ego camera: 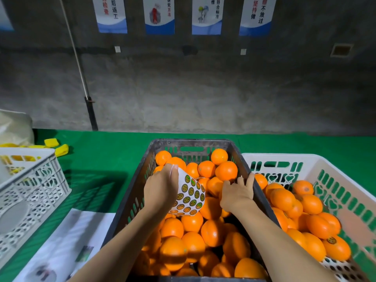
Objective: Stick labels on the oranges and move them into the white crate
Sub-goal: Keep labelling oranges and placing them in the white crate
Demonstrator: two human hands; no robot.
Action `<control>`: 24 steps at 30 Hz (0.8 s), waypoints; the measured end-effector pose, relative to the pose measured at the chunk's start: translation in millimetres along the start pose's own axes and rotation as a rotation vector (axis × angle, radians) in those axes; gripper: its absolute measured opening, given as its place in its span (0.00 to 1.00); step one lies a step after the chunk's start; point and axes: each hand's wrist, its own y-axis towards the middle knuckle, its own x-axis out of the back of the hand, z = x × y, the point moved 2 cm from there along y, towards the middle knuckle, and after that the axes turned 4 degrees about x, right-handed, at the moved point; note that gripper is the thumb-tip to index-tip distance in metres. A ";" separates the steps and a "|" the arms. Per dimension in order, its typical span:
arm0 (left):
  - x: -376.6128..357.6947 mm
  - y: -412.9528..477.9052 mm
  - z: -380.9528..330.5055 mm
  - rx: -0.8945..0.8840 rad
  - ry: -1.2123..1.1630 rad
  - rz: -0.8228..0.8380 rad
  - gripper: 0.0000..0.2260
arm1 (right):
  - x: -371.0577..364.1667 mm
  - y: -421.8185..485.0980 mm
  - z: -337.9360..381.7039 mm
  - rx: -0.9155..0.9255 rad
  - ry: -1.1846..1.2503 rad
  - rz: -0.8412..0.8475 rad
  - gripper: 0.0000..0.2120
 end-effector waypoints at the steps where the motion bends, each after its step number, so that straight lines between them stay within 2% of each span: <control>1: -0.3 0.1 0.1 0.003 0.002 -0.002 0.17 | -1.3 -0.8 0.3 0.010 -0.037 0.010 0.29; 4: -1.0 0.0 1.7 0.009 -0.010 -0.005 0.17 | -2.6 -1.9 2.8 0.015 -0.089 0.014 0.23; 7: -3.3 0.9 2.5 0.059 -0.023 0.010 0.17 | 0.1 0.1 2.0 -0.005 -0.021 -0.034 0.16; 8: -4.3 1.5 2.4 0.079 -0.022 0.004 0.17 | 2.3 0.3 0.9 -0.016 0.022 -0.062 0.16; 10: -4.4 2.7 2.3 0.110 -0.008 -0.026 0.16 | 8.6 -0.9 -0.7 -0.060 0.148 -0.131 0.25; 11: -3.6 2.8 2.3 0.108 0.002 -0.041 0.16 | 12.3 -2.0 -0.7 -0.084 0.224 -0.192 0.31; 13: -2.5 1.7 2.8 0.069 0.014 -0.017 0.13 | 20.0 -6.4 1.5 -0.093 0.392 -0.369 0.35; 15: -1.9 1.0 3.4 0.057 0.009 0.045 0.11 | 26.0 -11.2 6.5 -0.037 0.586 -0.512 0.36; 17: -2.7 3.2 6.2 0.120 -0.033 0.060 0.13 | 31.2 -17.7 12.9 0.038 0.786 -0.584 0.37; 20: -2.6 6.3 12.4 0.230 -0.226 0.049 0.16 | 35.2 -26.7 22.5 0.179 1.001 -0.589 0.35; 24: -1.5 5.2 10.4 0.282 -0.525 0.079 0.17 | 34.3 -36.0 31.4 0.397 1.049 -0.554 0.31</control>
